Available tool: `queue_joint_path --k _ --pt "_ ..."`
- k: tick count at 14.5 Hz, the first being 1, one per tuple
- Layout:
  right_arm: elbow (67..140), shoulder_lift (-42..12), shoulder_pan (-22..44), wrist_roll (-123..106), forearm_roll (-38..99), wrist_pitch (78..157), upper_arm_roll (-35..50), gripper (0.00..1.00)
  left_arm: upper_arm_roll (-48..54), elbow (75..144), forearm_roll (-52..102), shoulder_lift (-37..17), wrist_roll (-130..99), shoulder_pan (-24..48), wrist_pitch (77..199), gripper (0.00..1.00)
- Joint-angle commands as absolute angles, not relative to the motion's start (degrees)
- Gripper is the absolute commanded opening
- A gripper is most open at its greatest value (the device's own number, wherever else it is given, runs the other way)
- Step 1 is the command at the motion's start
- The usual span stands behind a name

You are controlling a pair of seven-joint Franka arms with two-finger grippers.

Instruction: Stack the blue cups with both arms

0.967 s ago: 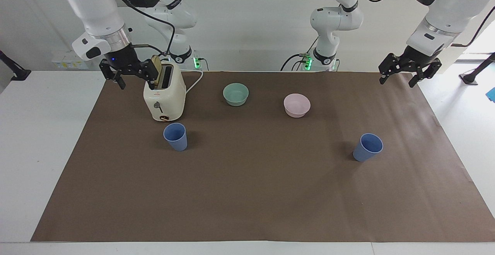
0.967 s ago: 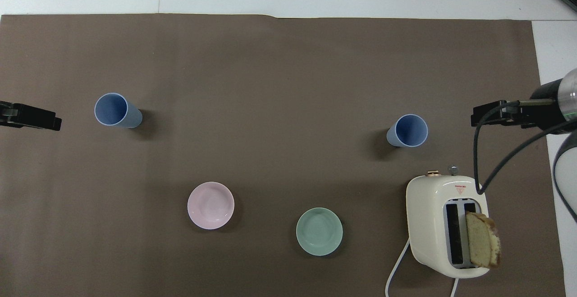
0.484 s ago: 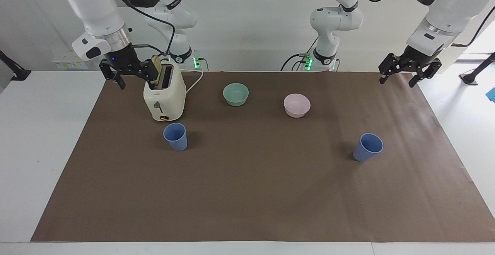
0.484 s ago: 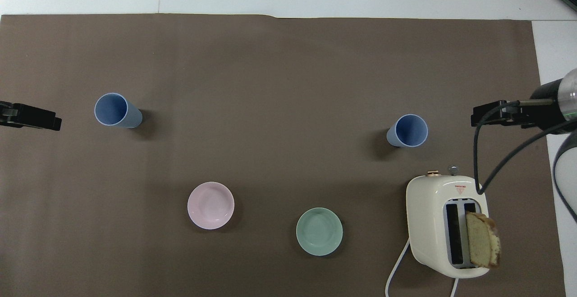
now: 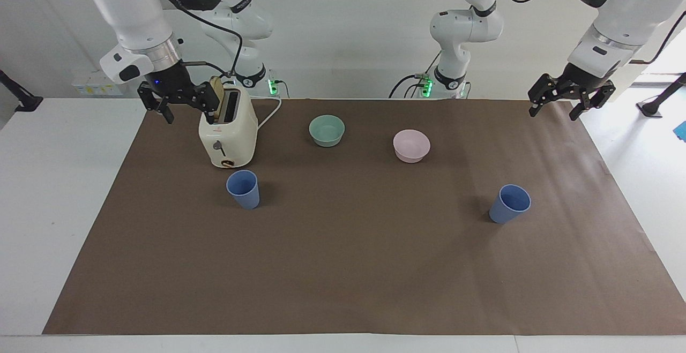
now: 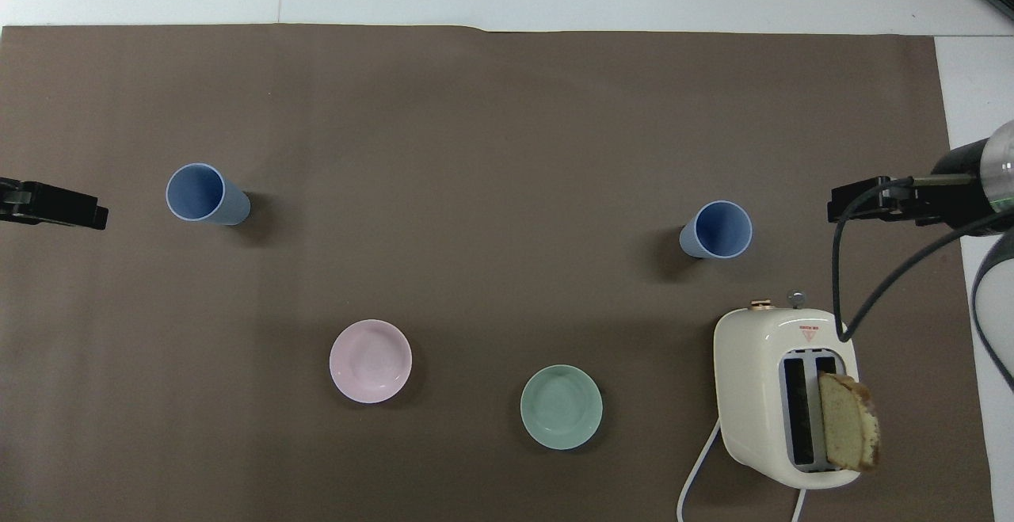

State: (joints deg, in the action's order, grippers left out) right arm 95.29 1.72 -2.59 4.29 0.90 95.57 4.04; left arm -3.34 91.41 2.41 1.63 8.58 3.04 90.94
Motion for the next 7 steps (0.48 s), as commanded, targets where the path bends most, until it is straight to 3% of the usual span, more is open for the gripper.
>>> queue_joint_path --k 1,7 --pt "96.4 2.5 -3.5 4.5 1.9 96.6 4.6 1.00 -3.1 90.5 1.8 1.6 7.9 2.7 90.0 1.00" --pt "96.4 2.5 -3.5 4.5 1.9 96.6 4.6 1.00 -3.1 90.6 1.8 1.6 7.8 2.6 89.7 1.00"
